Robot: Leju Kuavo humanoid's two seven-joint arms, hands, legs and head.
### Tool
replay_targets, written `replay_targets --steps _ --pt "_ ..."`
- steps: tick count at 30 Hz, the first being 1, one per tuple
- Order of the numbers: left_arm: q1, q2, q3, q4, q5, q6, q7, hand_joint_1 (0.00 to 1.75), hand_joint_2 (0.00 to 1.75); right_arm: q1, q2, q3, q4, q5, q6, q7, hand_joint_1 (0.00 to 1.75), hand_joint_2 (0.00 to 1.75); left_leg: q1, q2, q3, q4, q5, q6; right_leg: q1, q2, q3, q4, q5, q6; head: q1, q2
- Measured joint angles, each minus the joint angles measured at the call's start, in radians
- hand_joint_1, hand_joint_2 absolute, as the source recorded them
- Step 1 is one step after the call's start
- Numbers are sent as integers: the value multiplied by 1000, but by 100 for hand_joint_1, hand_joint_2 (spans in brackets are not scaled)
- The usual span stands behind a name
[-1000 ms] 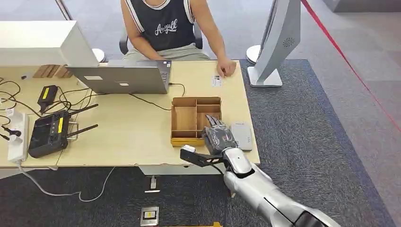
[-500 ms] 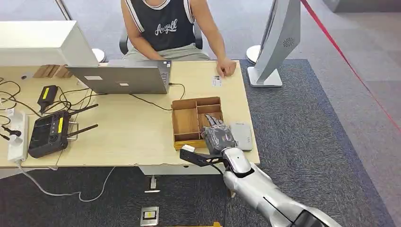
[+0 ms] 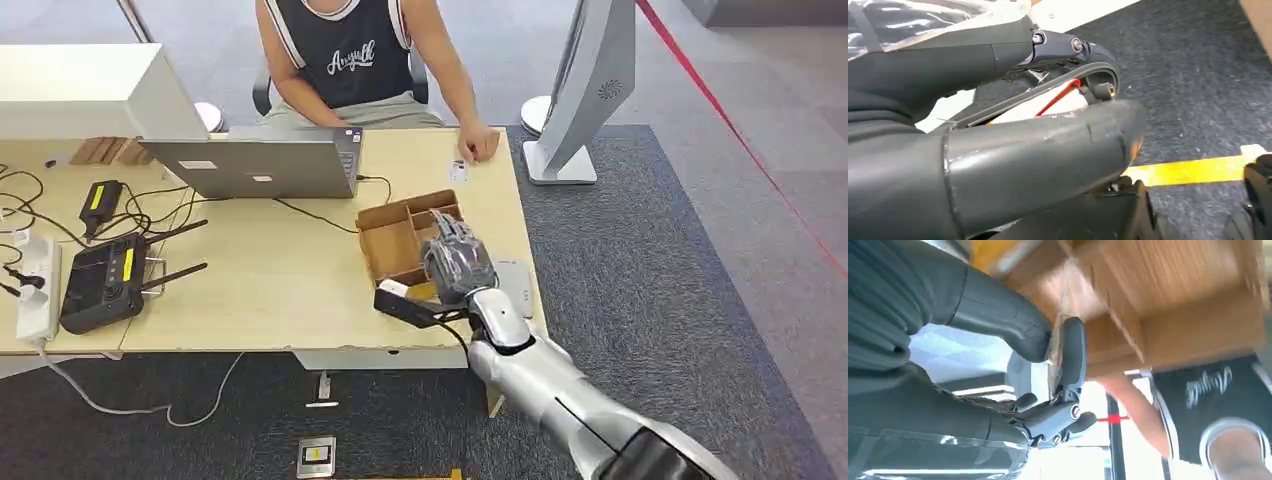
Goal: Pass the card to the sensor for recognition and then transmit it.
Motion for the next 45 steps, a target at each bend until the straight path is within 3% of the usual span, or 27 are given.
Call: replay_targets --steps 8,11,15,18,21,24,29,41,42,43,44,45 --pt "0 0 0 0 -24 -3 -17 0 0 -70 -43 -49 -114 11 14 24 175 175 0 0 0 0 0 0 0 0 0 0 0 0 0 0" --pt "-1 0 0 0 -40 -6 -14 0 0 -87 -65 -73 -167 23 50 37 175 175 0 0 0 0 0 0 0 0 0 0 0 0 0 0" --pt "-2 -3 -1 0 -69 -4 40 0 0 -112 -91 -91 -216 35 121 38 175 175 0 0 0 0 0 0 0 0 0 0 0 0 0 0" --pt "-3 -3 -2 0 -80 -12 24 0 0 -137 -92 -94 -220 26 150 3 175 175 0 0 -1 0 0 0 0 0 0 0 0 0 0 0" --pt "-5 -3 -2 0 -87 -30 -42 0 0 -191 -76 -90 -179 14 150 -39 175 175 0 0 -1 0 0 0 0 0 0 1 0 0 0 0" --pt "-9 -3 -2 0 -96 -34 -61 0 0 -250 -49 -85 -112 -10 154 -67 175 175 0 -1 -1 0 1 0 0 0 0 1 0 0 0 0" --pt "-8 -5 -2 0 -119 -19 5 0 0 -320 -9 -79 -6 -43 171 -90 175 175 0 -1 -1 0 1 0 0 0 0 1 0 0 0 0" --pt "-8 -5 -2 0 -116 -19 10 0 0 -387 72 -63 180 -58 171 -93 175 175 0 -1 -1 0 1 0 0 0 -1 1 0 0 0 0" --pt "-8 -5 -2 0 -116 -19 9 0 0 -390 75 -63 192 -53 171 -97 161 175 0 -1 -1 0 1 0 0 0 -1 1 0 0 0 0" --pt "-8 -5 -2 0 -116 -19 9 0 0 -392 79 -63 205 -48 171 -99 37 175 0 -1 -1 0 1 0 0 0 0 1 0 0 0 0" --pt "-8 -5 -2 0 -116 -20 9 0 0 -392 83 -63 215 -43 171 -100 0 175 0 -1 -1 0 1 0 0 0 0 1 0 0 0 0" --pt "-8 -5 -2 0 -116 -22 9 0 0 -391 85 -63 224 -41 170 -100 0 175 0 -1 -1 0 1 0 0 0 -1 1 0 0 0 0"
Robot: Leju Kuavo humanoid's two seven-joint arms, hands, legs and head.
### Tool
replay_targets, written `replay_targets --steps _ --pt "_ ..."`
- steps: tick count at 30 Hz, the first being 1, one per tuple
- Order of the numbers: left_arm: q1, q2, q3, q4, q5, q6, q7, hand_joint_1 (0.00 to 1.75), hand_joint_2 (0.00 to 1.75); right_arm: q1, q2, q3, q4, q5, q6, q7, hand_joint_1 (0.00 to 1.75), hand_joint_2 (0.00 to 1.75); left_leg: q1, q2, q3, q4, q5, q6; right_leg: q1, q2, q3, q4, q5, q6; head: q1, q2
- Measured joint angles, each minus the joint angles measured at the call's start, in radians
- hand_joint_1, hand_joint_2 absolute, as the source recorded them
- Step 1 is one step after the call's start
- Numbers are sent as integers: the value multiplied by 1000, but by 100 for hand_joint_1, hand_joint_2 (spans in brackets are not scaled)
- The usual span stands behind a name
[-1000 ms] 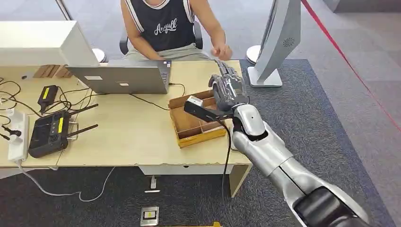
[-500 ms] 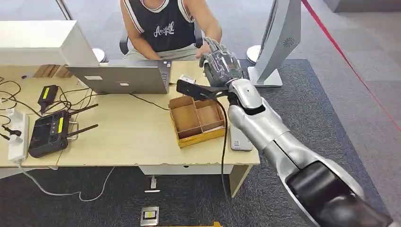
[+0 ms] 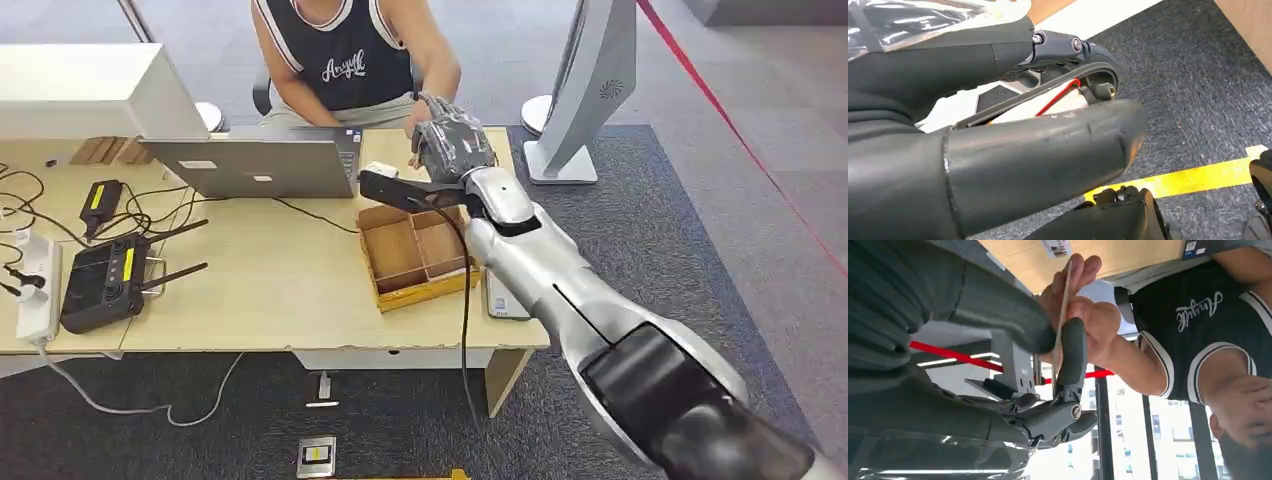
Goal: Pass the card to the sensor for recognition and then transmit it.
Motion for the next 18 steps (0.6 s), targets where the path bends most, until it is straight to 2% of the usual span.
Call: replay_targets --steps 12,18 --pt "0 0 0 0 -4 -2 3 0 0 -1 9 0 60 -27 -80 -11 0 175 0 0 0 0 0 0 0 0 0 0 0 0 0 0" --pt "1 0 0 0 7 7 14 0 0 -2 -15 0 63 -69 -183 -52 0 175 0 0 0 0 0 0 0 0 0 0 0 0 0 0"
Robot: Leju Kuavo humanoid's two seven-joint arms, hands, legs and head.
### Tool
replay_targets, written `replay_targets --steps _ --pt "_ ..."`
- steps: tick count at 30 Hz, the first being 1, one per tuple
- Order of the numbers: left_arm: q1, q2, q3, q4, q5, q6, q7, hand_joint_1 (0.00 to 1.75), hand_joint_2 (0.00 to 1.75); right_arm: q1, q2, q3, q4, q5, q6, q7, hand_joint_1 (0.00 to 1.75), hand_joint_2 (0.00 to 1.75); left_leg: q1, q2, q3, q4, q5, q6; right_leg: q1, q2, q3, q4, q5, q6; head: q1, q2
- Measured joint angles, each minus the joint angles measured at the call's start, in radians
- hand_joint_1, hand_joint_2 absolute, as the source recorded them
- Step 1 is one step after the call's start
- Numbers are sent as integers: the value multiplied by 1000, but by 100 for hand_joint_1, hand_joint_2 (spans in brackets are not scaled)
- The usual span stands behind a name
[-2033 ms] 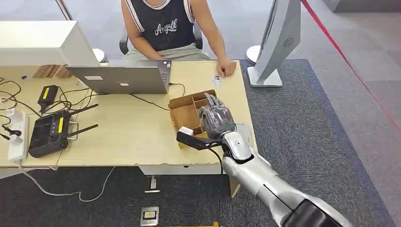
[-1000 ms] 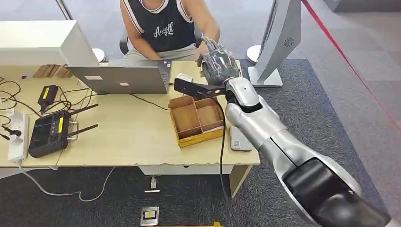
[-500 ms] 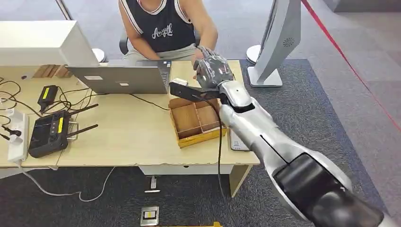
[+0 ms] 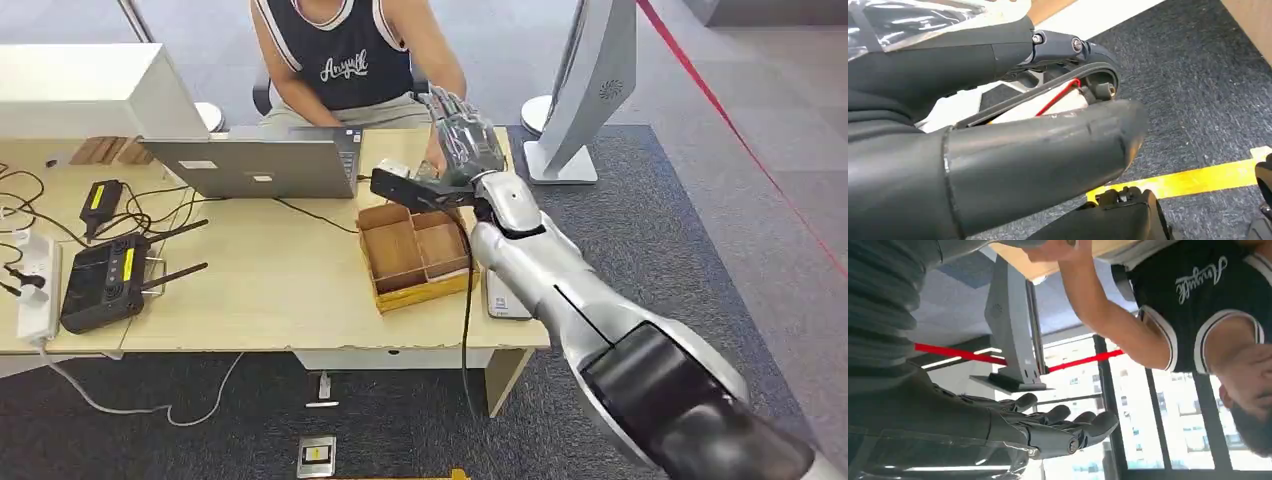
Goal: Pass the card to the sensor for recognition and then transmit it.
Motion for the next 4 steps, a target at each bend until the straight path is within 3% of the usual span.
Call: replay_targets --steps 4 --pt "1 0 1 0 16 6 10 0 0 14 -47 -7 -20 -27 -105 20 0 175 0 0 0 1 0 0 0 0 0 0 0 0 0 0"
